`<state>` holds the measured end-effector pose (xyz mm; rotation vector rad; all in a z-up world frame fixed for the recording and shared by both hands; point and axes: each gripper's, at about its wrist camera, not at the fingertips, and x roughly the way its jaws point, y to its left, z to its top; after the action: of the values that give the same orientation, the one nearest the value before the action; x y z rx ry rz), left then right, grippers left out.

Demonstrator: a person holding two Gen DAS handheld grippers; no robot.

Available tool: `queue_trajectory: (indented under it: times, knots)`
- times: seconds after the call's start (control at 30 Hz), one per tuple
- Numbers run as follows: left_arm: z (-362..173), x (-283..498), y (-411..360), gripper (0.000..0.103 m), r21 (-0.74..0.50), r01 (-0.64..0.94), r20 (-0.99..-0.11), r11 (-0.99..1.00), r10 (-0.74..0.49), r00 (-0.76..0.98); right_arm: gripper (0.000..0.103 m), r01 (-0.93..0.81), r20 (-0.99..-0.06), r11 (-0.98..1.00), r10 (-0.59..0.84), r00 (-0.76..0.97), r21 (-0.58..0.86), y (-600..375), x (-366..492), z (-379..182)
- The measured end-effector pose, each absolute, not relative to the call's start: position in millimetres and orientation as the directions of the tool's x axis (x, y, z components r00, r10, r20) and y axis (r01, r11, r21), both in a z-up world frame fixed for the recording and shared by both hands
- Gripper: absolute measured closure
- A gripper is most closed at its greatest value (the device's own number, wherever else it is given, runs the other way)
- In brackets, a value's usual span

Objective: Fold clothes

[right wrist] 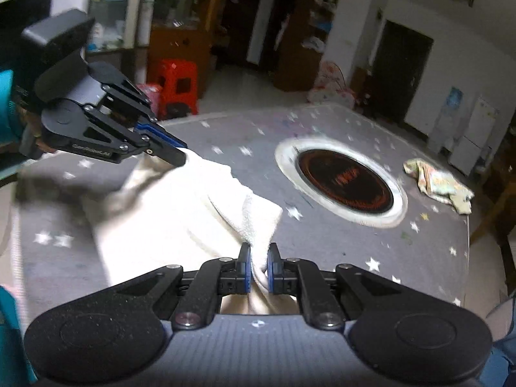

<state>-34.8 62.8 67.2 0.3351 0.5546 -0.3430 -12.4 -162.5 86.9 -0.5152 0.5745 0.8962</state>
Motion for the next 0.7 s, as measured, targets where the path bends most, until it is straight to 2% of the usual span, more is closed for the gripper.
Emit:
queue_trajectory:
  times: [0.13, 0.17, 0.23, 0.27, 0.33, 0.43, 0.53, 0.7]
  knots:
    - [37.1, -14.9, 57.1, 0.096, 0.254, 0.373, -0.587, 0.892, -0.164, 0.792, 0.093, -0.793, -0.68, 0.595, 0.529, 0.508, -0.129, -155.3, 13.0, 52.2]
    - [31.5, -11.3, 57.4, 0.093, 0.248, 0.363, -0.597, 0.898, -0.154, 0.787, 0.092, -0.78, -0.682, 0.616, 0.522, 0.512, -0.115, -154.5, 17.3, 46.0]
    - [26.6, -10.3, 59.3, 0.092, 0.24, 0.346, -0.6, 0.907, -0.141, 0.787, 0.086, -0.745, -0.682, 0.66, 0.503, 0.53, -0.093, -157.0, 22.1, 40.6]
    - [26.0, -11.7, 60.1, 0.088, 0.242, 0.338, -0.598, 0.91, -0.135, 0.79, 0.085, -0.727, -0.683, 0.682, 0.493, 0.539, -0.082, -158.3, 24.4, 38.0]
    - [31.5, -17.9, 62.9, 0.085, 0.246, 0.308, -0.573, 0.919, -0.118, 0.811, 0.08, -0.699, -0.68, 0.712, 0.479, 0.555, -0.068, -161.6, 26.3, 37.3]
    - [47.7, -30.0, 68.3, 0.081, 0.235, 0.27, -0.522, 0.934, -0.114, 0.845, 0.079, -0.69, -0.66, 0.719, 0.481, 0.577, -0.08, -164.6, 21.7, 48.2]
    - [63.2, -49.5, 73.6, 0.082, 0.147, 0.292, -0.501, 0.945, -0.184, 0.845, 0.079, -0.71, -0.641, 0.701, 0.517, 0.567, -0.063, -160.7, 14.1, 61.3]
    - [55.8, -70.3, 66.8, 0.082, 0.061, 0.382, -0.557, 0.922, -0.286, 0.78, 0.079, -0.767, -0.654, 0.641, 0.58, 0.486, -0.002, -138.2, 6.4, 62.1]
